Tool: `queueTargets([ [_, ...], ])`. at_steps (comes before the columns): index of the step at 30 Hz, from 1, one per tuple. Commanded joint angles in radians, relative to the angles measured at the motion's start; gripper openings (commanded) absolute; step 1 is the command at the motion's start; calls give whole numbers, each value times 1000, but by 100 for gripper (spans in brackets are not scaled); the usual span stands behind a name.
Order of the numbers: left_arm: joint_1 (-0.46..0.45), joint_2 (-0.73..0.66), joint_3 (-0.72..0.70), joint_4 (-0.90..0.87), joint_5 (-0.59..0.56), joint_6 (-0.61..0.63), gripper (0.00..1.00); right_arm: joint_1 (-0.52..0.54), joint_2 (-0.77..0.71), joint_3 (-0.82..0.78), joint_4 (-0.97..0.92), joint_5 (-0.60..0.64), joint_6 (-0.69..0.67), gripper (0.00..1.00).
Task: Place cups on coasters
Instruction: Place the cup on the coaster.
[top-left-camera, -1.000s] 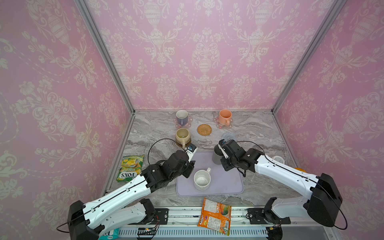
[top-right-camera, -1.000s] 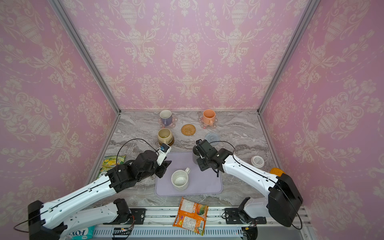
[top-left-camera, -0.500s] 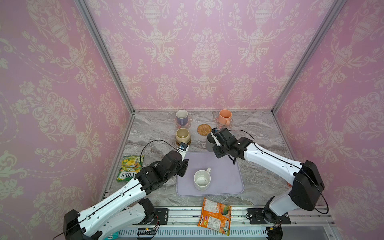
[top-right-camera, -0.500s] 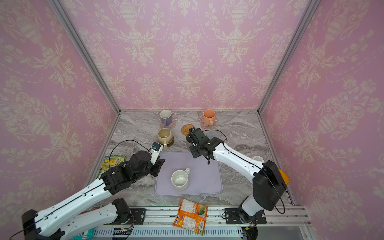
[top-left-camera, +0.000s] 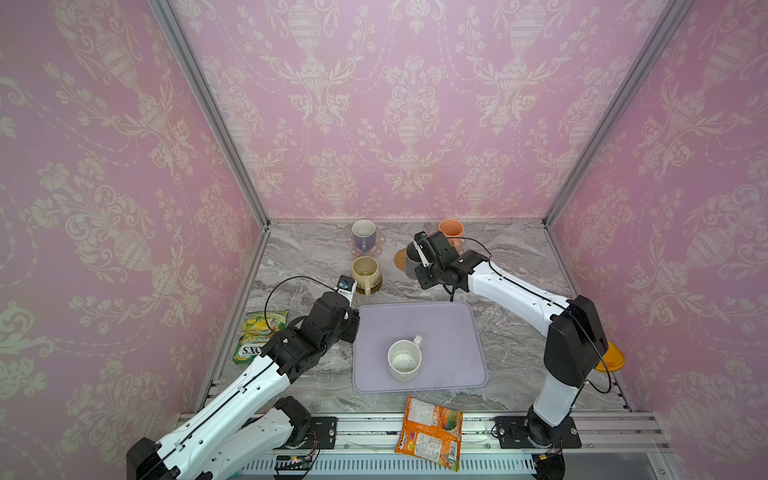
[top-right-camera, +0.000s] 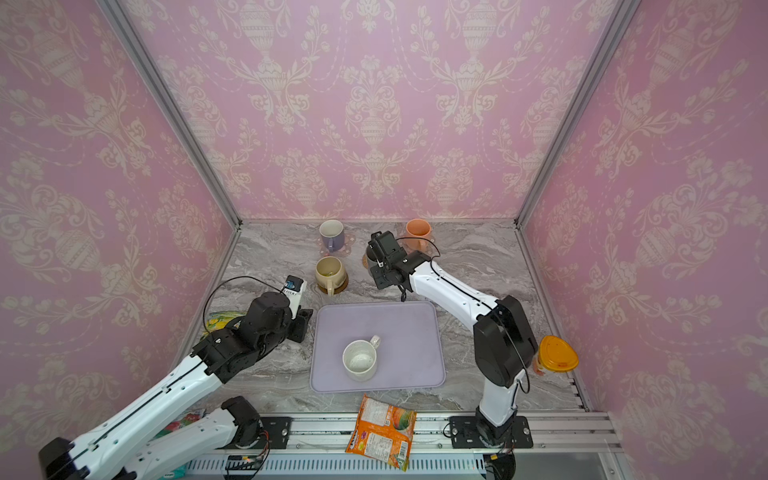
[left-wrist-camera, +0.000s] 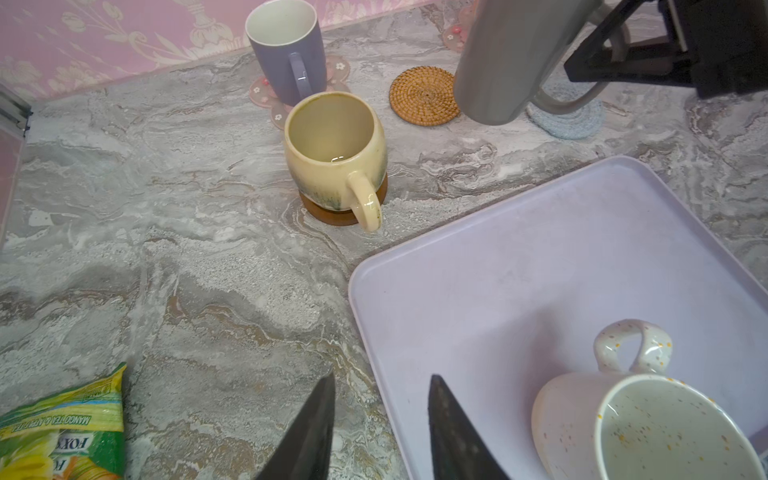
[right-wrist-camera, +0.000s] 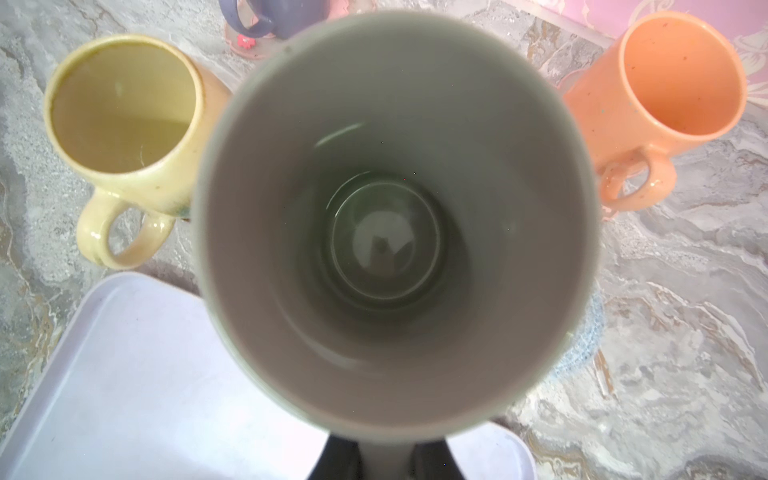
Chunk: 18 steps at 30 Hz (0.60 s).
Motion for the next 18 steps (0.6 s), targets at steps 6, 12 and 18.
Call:
queueTargets([
  [6,136,91,61,-5,114,48,40,-18,99,208,18,51,24,0],
  [12,242,147,95,15,192,41,40,-32,182,313,-16,71,43,0],
  [18,296,210,129,26,215,8,40,-42,257,399,-42,77,63,0],
])
